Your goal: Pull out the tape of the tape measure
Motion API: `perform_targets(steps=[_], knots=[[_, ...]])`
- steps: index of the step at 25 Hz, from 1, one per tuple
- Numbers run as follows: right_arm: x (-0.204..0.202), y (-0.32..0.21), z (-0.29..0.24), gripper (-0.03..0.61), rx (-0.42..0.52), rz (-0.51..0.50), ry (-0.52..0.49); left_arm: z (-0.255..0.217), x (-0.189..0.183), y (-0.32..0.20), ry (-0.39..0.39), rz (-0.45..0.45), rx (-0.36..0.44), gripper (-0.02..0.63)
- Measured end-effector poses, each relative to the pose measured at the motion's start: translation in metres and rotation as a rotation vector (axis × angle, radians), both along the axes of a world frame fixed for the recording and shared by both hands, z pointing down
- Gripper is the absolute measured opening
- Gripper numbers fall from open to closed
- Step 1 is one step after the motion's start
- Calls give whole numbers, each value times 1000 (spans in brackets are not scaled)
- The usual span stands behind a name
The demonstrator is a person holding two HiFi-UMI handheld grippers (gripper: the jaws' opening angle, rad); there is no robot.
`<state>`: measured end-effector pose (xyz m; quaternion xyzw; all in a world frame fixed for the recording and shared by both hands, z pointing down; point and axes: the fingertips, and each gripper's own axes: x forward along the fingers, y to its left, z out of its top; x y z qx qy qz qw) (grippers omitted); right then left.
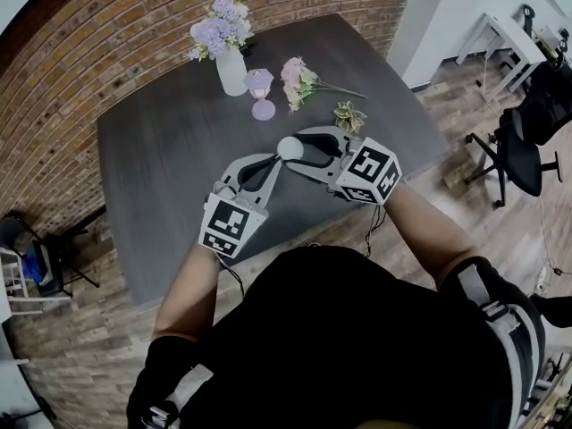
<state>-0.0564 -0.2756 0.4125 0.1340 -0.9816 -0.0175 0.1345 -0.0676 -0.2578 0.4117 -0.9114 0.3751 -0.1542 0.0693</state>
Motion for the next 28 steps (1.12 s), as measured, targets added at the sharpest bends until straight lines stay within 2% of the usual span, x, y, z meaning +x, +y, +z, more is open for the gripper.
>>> perform_targets(steps=[6, 12, 17, 24, 28], knots=[[5, -8, -4, 212, -2, 34, -14, -6, -3, -4, 50, -32, -1, 11], [24, -32, -7, 212, 1, 132, -26, -11, -33, -14, 87, -140, 24, 11], [51, -65, -14, 212, 3, 258, -54, -23, -79, -24, 130, -261, 47, 11], [106, -103, -22, 212, -46, 429, -126, -34, -162, -25, 213, -464, 61, 11], [134, -116, -21, 212, -48, 508, -139, -26, -202, -20, 196, -561, 48, 11]])
